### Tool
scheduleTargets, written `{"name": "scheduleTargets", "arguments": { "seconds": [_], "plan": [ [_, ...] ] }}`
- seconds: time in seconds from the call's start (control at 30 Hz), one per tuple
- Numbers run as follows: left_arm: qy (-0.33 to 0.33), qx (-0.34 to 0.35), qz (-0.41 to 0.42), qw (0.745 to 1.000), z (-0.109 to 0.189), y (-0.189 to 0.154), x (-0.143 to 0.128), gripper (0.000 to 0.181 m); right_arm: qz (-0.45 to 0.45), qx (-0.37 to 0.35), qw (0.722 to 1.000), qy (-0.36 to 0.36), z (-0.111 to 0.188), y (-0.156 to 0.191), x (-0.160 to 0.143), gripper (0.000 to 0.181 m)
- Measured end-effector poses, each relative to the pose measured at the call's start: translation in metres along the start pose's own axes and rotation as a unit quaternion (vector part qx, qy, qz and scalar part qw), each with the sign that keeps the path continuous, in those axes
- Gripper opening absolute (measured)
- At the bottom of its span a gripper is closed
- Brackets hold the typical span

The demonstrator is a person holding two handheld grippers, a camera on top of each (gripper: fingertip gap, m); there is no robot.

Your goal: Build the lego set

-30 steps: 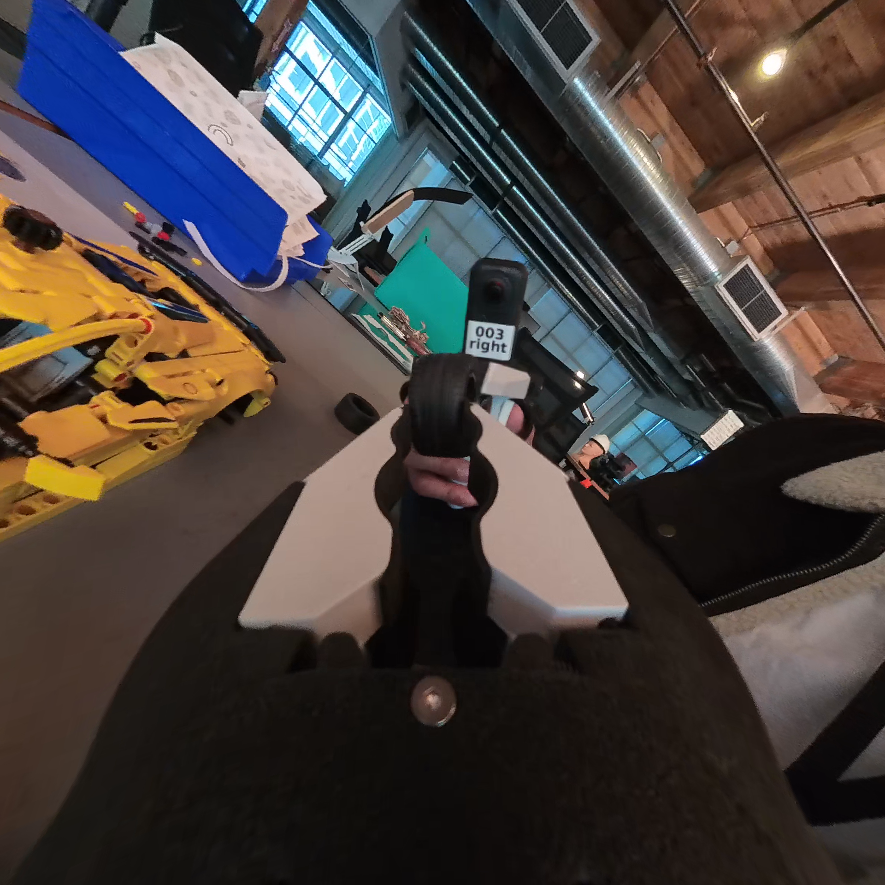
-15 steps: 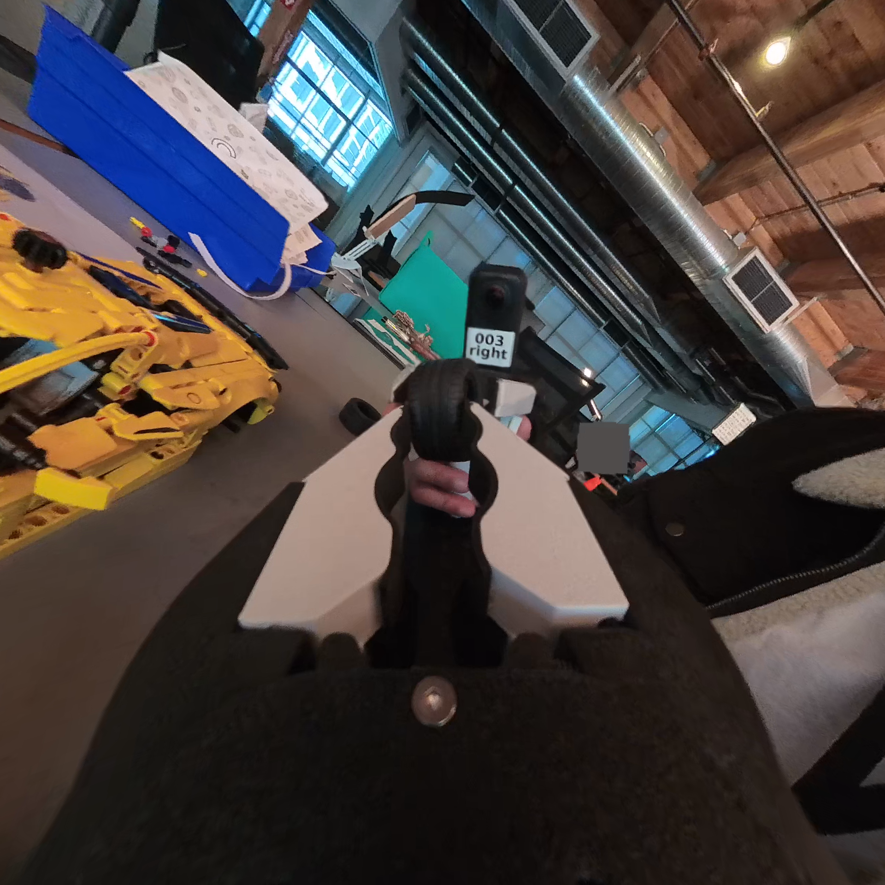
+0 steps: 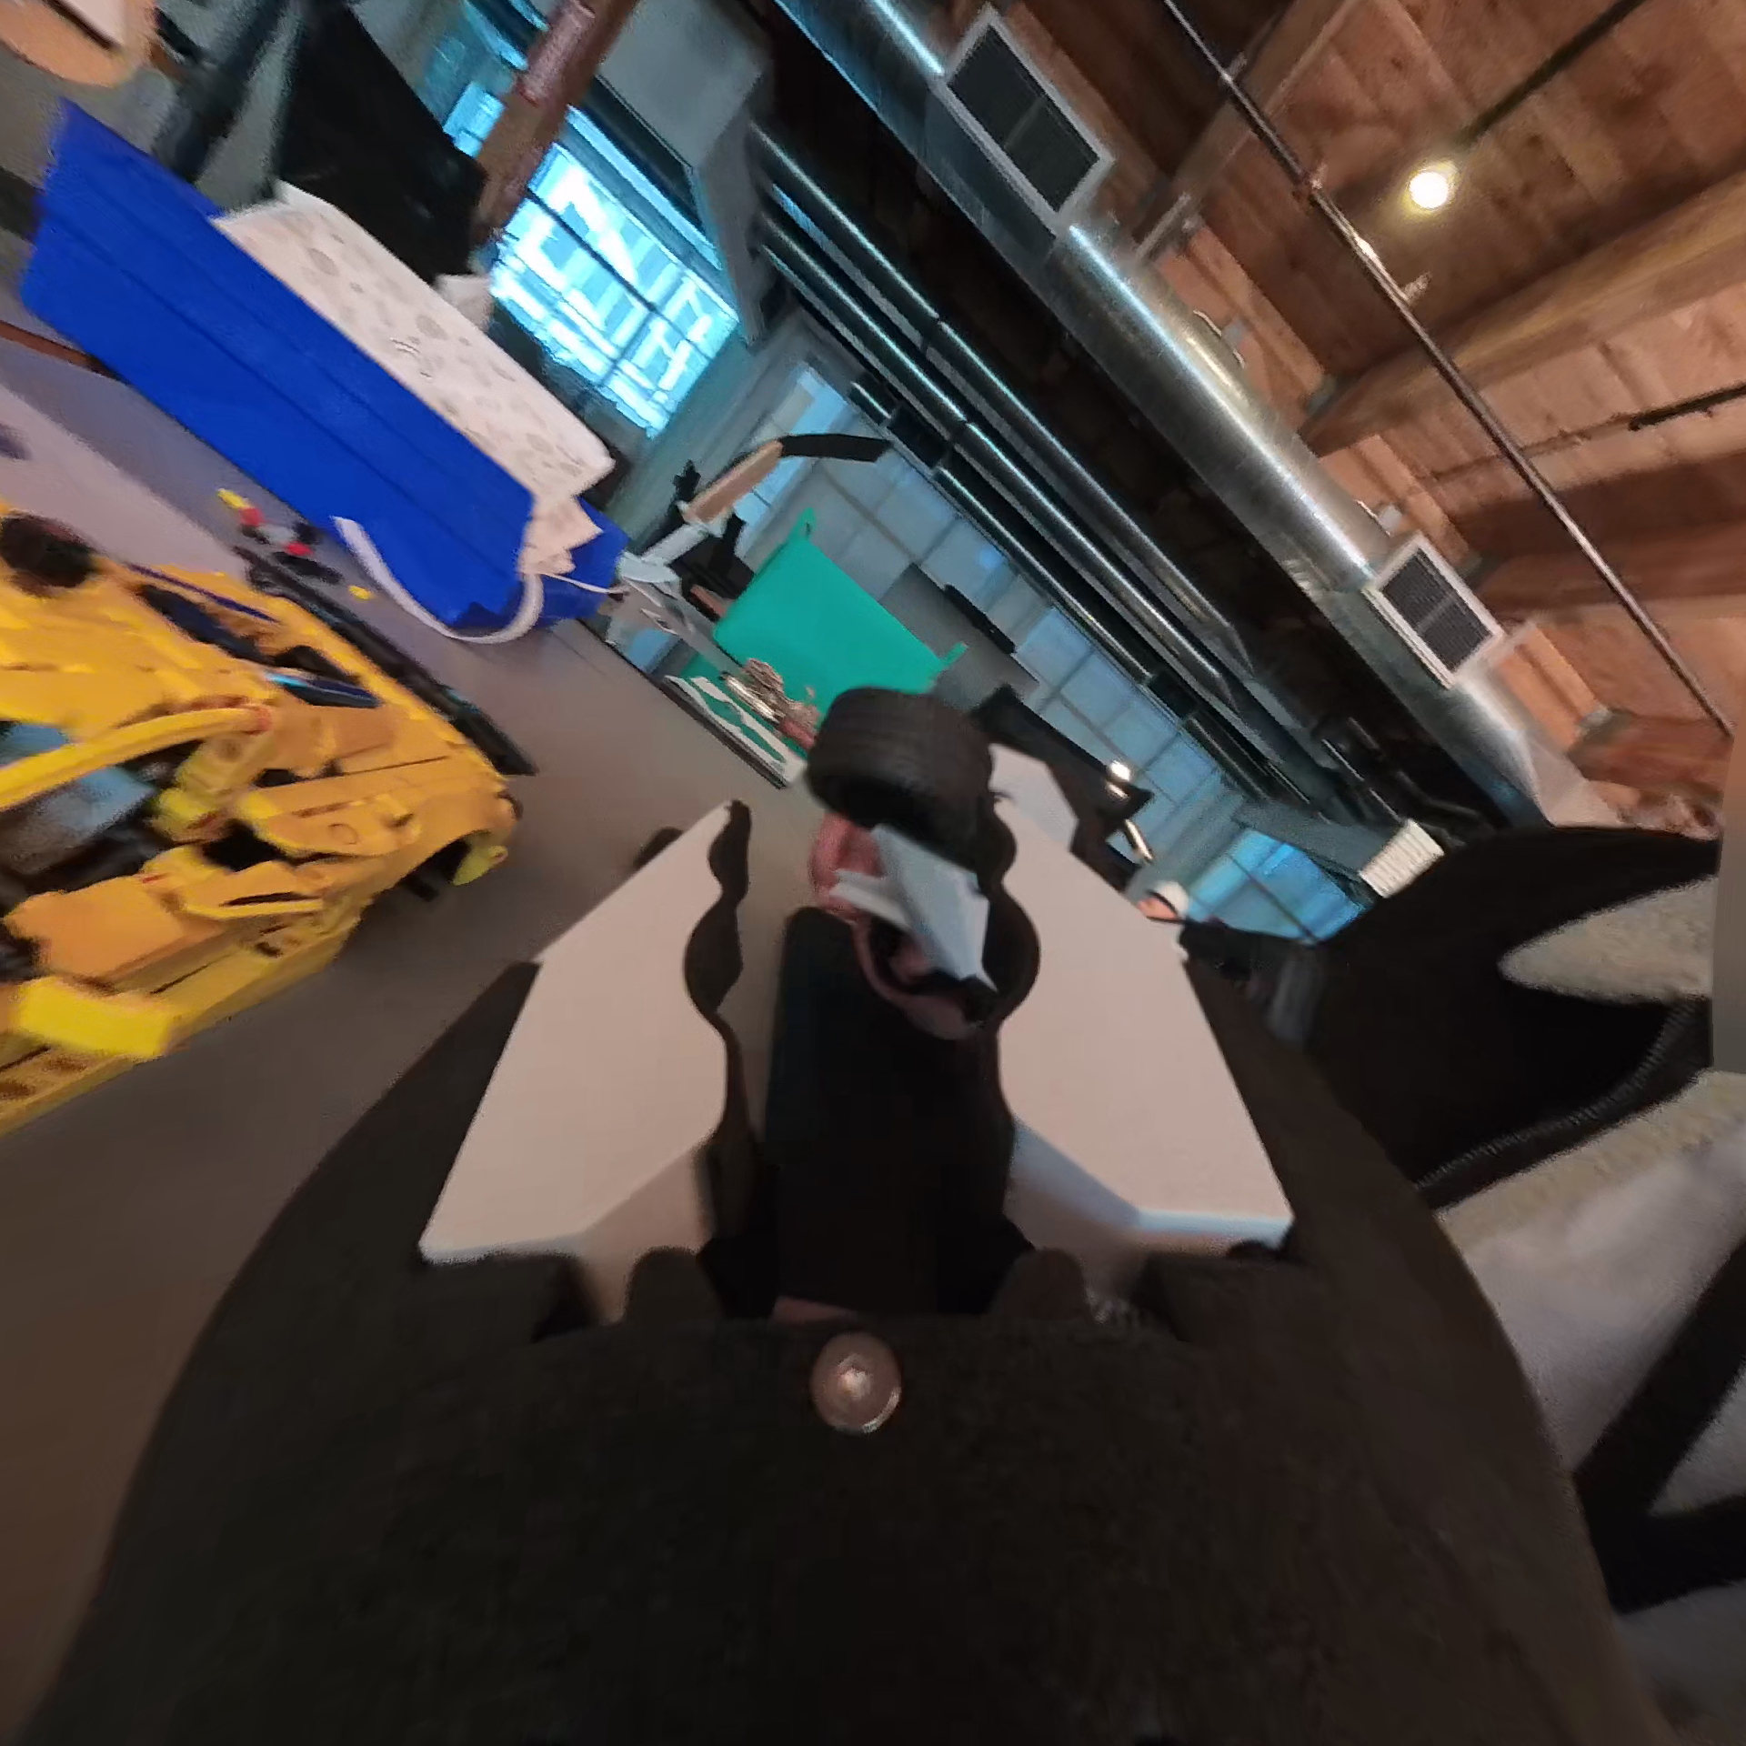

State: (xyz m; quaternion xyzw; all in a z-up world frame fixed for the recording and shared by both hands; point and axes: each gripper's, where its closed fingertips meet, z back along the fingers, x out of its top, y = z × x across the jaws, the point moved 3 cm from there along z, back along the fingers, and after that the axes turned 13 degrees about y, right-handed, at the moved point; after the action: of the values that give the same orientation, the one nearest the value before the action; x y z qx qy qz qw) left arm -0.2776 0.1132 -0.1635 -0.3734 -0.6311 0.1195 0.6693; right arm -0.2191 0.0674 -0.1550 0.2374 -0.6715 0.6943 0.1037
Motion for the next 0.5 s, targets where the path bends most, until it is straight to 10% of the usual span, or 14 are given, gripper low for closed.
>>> {"name": "scheduleTargets", "arguments": {
  "seconds": [0.33,0.5],
  "plan": [
    [0.05,-0.035,-0.03,0.998,-0.012,-0.017,-0.013,0.041,0.15,-0.051,0.987,-0.018,0.004,0.018,0.016,0.022],
    [0.058,-0.051,-0.035,0.996,-0.011,-0.022,-0.015,0.032,0.059,-0.012,0.997,-0.037,0.008,0.021,0.018,0.023]
  ]
}}
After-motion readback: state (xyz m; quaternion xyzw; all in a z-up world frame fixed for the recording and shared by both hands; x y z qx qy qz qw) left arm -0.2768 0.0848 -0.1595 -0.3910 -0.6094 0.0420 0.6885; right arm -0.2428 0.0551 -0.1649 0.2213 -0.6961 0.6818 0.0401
